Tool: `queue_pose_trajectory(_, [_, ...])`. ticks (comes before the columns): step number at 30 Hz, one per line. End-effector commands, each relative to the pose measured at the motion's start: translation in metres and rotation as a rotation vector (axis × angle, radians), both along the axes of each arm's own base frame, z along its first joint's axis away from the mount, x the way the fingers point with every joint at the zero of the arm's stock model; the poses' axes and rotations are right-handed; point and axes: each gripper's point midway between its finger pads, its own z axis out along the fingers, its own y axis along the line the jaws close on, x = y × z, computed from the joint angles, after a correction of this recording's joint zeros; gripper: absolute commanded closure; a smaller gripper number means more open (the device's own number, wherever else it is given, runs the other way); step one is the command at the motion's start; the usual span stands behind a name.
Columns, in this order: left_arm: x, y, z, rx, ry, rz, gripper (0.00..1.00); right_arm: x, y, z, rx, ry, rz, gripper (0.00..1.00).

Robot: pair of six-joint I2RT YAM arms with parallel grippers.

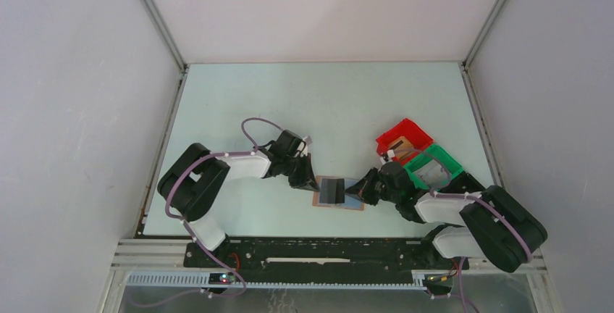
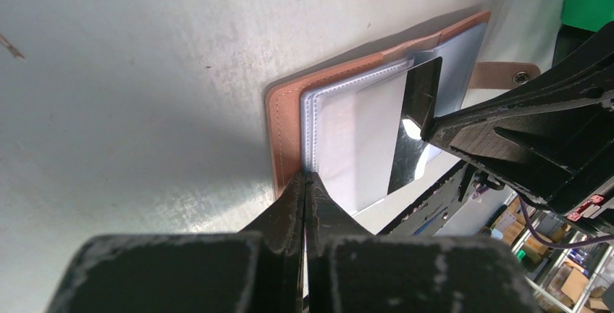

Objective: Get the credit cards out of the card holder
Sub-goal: Remove the credit card from the card holder.

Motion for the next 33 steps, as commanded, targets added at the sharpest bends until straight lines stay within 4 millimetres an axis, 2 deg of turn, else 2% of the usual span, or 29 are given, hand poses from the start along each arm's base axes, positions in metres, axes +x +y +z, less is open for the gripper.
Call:
queue_pose_trajectory(1, [-0.011, 0.017, -0.021, 0.101, 0.028, -0.005, 1.00, 0.004, -0.010, 0.003, -0.016, -0.042, -0.022, 1.00])
queue_pose_trajectory(6, [-0.010, 0.016, -0.019, 0.096, 0.022, -0.014, 1.00, 0.002, -0.012, 0.002, -0.028, -0.027, 0.003, 1.00])
queue_pose_trajectory(8, [-0.007, 0.016, -0.012, 0.099, 0.001, -0.017, 1.00, 0.002, -0.012, 0.000, -0.021, -0.020, 0.007, 0.90])
queue_pose_trajectory(9, [-0.004, 0.016, -0.007, 0.101, -0.018, -0.017, 0.97, 0.002, -0.012, 0.000, -0.018, -0.019, 0.011, 0.87])
queue_pose_trajectory(12, [0.006, 0.019, 0.011, 0.121, -0.080, -0.006, 0.75, 0.002, -0.011, -0.001, -0.014, -0.013, 0.015, 0.78])
queue_pose_trajectory(15, [0.013, 0.017, 0.031, 0.110, -0.133, -0.004, 0.70, 0.003, -0.010, -0.001, -0.008, -0.010, 0.016, 0.70])
queue_pose_trajectory(19, [0.011, 0.002, 0.053, 0.053, -0.166, -0.033, 0.69, 0.004, -0.011, 0.000, -0.005, -0.010, 0.013, 0.66])
queue_pose_trajectory(24, [0.005, -0.025, 0.066, -0.047, -0.163, -0.076, 0.69, 0.006, -0.010, 0.003, 0.004, -0.021, 0.018, 0.66])
queue_pose_trajectory(28, [0.005, -0.042, 0.064, -0.116, -0.138, -0.091, 0.71, 0.006, -0.009, 0.004, 0.007, -0.024, 0.023, 0.66])
queue_pose_trajectory(33, [0.008, -0.052, 0.051, -0.146, -0.115, -0.083, 0.73, 0.008, -0.008, 0.004, 0.011, -0.020, 0.025, 0.65])
